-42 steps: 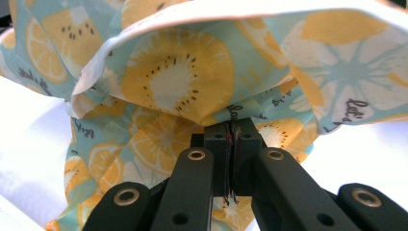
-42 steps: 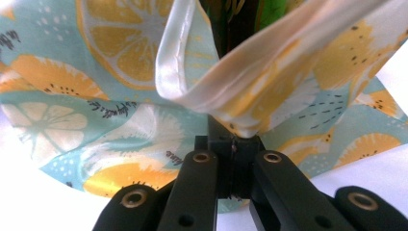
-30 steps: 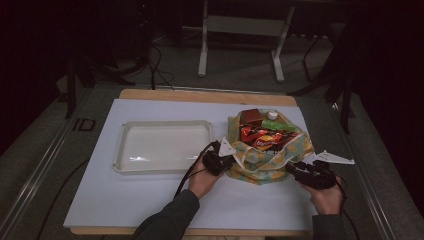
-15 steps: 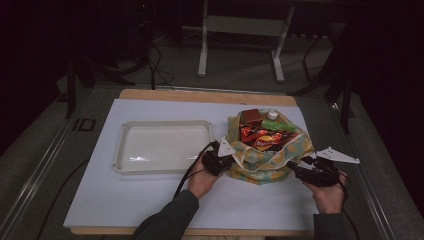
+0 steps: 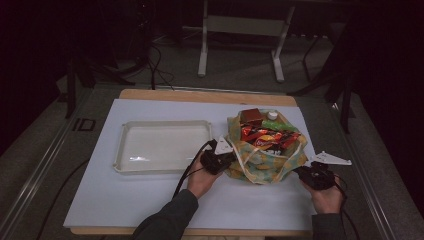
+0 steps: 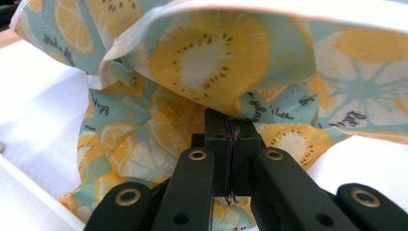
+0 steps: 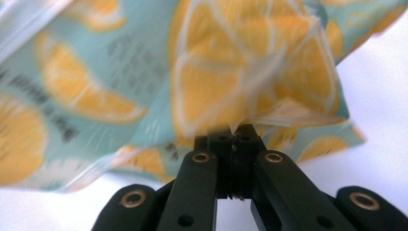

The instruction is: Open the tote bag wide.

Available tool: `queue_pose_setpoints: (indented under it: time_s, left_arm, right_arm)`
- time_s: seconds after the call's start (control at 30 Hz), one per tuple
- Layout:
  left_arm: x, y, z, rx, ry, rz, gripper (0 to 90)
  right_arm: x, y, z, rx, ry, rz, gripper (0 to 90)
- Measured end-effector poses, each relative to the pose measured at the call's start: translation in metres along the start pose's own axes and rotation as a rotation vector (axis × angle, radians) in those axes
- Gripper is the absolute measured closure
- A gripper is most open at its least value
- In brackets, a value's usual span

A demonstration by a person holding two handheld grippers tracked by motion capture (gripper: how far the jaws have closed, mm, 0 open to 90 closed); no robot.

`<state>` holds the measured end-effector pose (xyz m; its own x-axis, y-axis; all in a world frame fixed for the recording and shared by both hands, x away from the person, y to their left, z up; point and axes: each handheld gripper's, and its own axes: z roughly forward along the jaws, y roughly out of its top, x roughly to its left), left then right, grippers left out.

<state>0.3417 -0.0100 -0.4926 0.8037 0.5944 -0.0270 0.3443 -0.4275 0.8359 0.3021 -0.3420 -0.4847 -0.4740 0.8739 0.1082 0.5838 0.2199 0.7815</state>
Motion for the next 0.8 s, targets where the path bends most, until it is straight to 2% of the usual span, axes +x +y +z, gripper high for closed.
queue_pose_setpoints:
  time_s: [0.1,0.17,0.27,0.37,0.5,0.53,0.6,0.7,0.73,0.8]
  left_arm:
    - [0.0,-0.001,0.001,0.009,0.0,-0.004,87.8]
    - [0.0,-0.001,0.001,0.009,0.0,-0.004,87.8]
    - [0.001,-0.002,0.003,0.028,0.005,-0.01,87.8]
    - [0.004,-0.004,0.005,0.057,0.012,-0.018,87.2]
    - [0.006,-0.005,0.006,0.07,0.019,-0.031,86.9]
    - [0.007,-0.006,0.005,0.069,0.021,-0.033,86.4]
    - [0.007,-0.006,0.004,0.065,0.021,-0.034,83.9]
    - [0.007,-0.006,0.0,0.044,0.012,-0.037,74.8]
    - [0.008,-0.006,-0.002,0.034,0.002,-0.042,74.8]
    - [0.011,-0.007,-0.009,0.012,-0.018,-0.053,70.1]
  right_arm:
    - [-0.001,-0.005,0.007,0.07,0.007,-0.013,89.9]
    - [-0.001,-0.005,0.008,0.082,0.009,-0.017,89.9]
    - [-0.003,-0.005,0.007,0.107,0.004,-0.018,75.8]
    - [-0.007,-0.005,0.001,0.098,-0.01,-0.005,67.0]
    - [-0.01,-0.004,-0.005,0.093,-0.019,0.001,61.7]
    - [-0.013,-0.004,-0.008,0.085,-0.033,0.005,60.2]
    - [-0.015,-0.003,-0.012,0.07,-0.042,0.021,60.1]
    - [-0.017,-0.001,-0.017,0.046,-0.052,0.033,60.1]
    - [-0.017,-0.001,-0.017,0.046,-0.052,0.033,60.1]
    - [-0.02,0.0,-0.023,0.034,-0.044,0.037,66.9]
